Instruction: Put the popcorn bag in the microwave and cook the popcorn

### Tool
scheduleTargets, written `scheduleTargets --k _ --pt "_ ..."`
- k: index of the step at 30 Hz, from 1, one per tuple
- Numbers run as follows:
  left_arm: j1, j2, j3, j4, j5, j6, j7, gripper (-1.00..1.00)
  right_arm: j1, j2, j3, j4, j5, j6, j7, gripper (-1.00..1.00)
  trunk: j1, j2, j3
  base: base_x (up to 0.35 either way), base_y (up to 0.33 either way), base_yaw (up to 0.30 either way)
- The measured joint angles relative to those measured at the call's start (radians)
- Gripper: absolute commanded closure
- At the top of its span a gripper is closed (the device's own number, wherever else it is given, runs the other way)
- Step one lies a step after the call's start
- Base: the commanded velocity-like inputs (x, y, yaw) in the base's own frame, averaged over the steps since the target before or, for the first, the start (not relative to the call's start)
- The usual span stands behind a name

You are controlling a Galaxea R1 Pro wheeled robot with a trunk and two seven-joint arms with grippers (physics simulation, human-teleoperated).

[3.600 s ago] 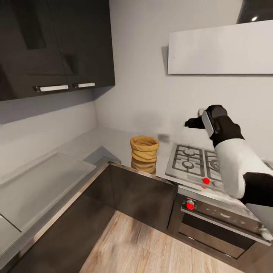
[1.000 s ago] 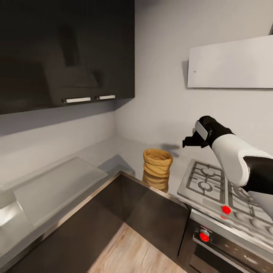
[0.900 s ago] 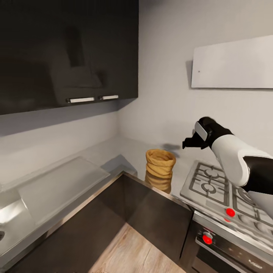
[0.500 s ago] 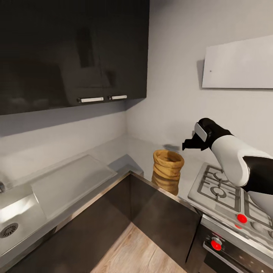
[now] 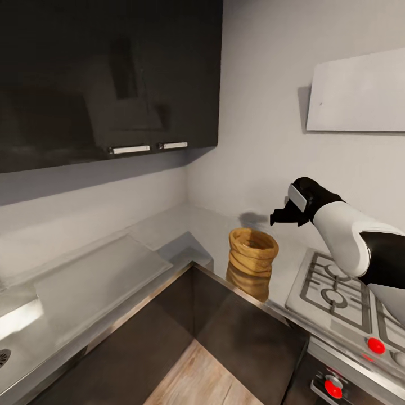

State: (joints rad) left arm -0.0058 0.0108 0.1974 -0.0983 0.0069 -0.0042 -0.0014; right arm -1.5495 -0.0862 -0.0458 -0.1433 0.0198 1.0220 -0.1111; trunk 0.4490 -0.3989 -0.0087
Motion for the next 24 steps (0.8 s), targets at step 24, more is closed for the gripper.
scheduleTargets --k 24 --pt "0.0 0.0 0.0 0.0 0.0 0.002 0.0 -1.0 0.0 -0.001 -0.046 0.159 -0.001 0.013 0.001 -1.0 0.001 0.0 0.0 0.088 0.0 0.0"
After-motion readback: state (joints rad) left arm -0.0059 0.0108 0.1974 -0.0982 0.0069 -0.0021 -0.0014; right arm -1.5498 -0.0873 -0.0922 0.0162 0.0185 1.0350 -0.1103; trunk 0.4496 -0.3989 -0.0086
